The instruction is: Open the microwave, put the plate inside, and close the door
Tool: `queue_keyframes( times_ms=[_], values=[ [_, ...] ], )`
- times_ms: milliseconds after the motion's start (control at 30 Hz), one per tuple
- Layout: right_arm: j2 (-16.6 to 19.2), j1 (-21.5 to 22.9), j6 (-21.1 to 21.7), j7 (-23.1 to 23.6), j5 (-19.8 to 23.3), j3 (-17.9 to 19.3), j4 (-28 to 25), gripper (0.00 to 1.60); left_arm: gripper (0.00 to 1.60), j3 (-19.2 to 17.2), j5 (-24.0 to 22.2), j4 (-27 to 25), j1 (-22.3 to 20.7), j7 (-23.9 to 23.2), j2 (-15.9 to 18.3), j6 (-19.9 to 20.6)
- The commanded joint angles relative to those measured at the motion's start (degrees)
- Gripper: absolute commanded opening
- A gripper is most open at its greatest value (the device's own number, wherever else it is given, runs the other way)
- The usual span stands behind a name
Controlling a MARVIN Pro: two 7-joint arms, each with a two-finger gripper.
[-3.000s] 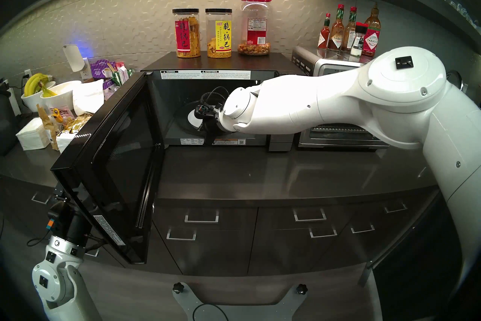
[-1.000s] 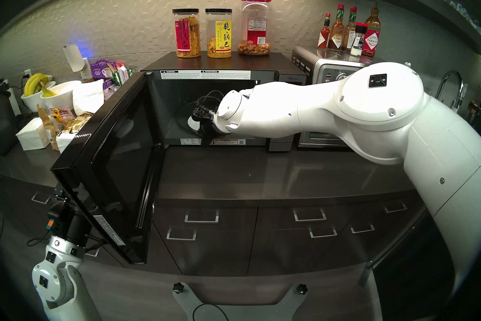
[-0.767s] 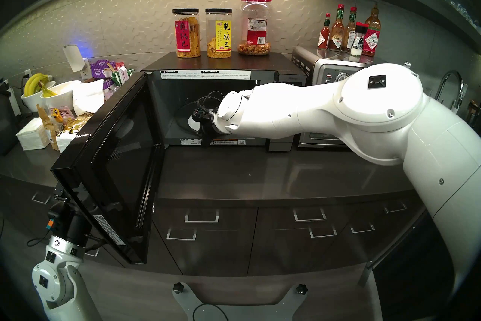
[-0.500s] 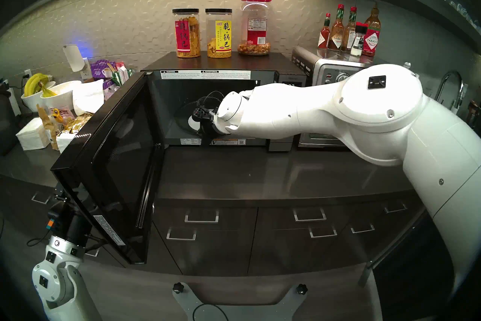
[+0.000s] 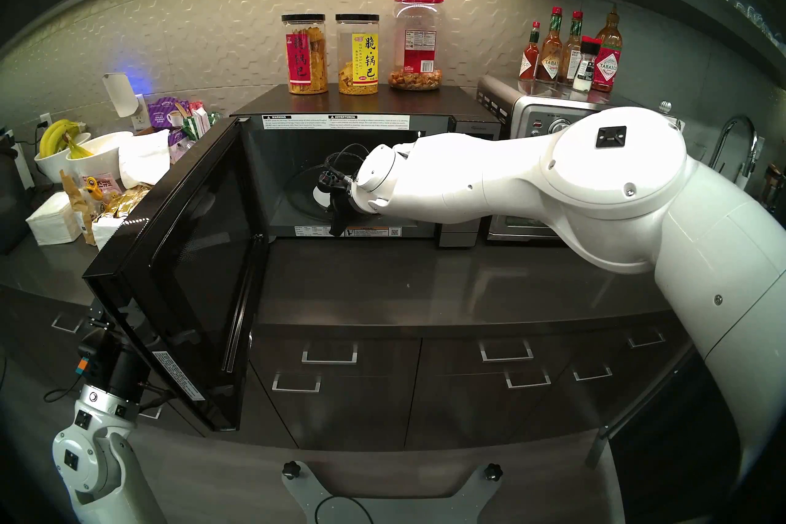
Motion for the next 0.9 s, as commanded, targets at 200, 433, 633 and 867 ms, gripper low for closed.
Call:
queue_keyframes(
  times_ms=[200,433,633,867],
  values=[
    [-1.94,-0.63,-0.69,0.79,-0.56,-0.03,4.49,0.0,1.6,0.05,-0.12,-1.21,0.12,-0.05,-0.15,-0.04],
    [-3.46,-1.93,-0.77,1.66,-0.74,0.12,8.06,0.0,1.6,0.05,-0.12,-1.21,0.12,-0.05,-0.14,-0.05],
    [-4.55,-2.77,-0.17,3.78,-0.89,0.17,10.79,0.0,1.6,0.05,-0.12,-1.21,0.12,-0.05,-0.15,-0.04],
    [-4.25,-2.65,0.78,6.2,-1.03,0.13,10.59,0.0,1.6,0.05,-0.12,-1.21,0.12,-0.05,-0.15,-0.04]
  ],
)
